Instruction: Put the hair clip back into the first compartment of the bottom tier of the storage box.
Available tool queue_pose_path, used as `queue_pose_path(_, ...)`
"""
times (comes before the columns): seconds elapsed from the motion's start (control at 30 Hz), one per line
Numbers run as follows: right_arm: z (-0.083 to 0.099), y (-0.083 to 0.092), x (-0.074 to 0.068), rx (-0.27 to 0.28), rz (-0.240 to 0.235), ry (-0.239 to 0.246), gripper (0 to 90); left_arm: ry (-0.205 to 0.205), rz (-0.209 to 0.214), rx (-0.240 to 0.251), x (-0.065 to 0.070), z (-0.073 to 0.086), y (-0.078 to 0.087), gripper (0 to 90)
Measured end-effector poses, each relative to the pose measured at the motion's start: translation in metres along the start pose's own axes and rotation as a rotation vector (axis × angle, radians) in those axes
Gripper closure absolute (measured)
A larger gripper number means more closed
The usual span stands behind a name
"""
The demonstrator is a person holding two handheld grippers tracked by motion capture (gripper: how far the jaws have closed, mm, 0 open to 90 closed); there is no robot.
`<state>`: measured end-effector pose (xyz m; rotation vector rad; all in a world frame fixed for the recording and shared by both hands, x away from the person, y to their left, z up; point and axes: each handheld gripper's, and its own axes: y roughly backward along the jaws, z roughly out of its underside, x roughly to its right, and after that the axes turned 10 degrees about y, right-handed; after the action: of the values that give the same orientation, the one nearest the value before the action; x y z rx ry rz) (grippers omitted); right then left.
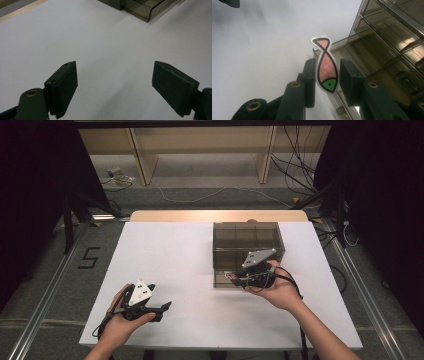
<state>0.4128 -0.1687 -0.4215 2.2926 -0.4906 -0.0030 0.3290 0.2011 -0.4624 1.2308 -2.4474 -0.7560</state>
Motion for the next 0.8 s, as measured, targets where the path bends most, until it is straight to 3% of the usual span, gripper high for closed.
queue_pose_path(0.8, -0.0014, -0.0015, 0.0013, -0.006, 0.013, -0.011, 67.5, -0.004, 0.000, -0.003, -0.0004, 0.0000, -0.0003, 20.5)
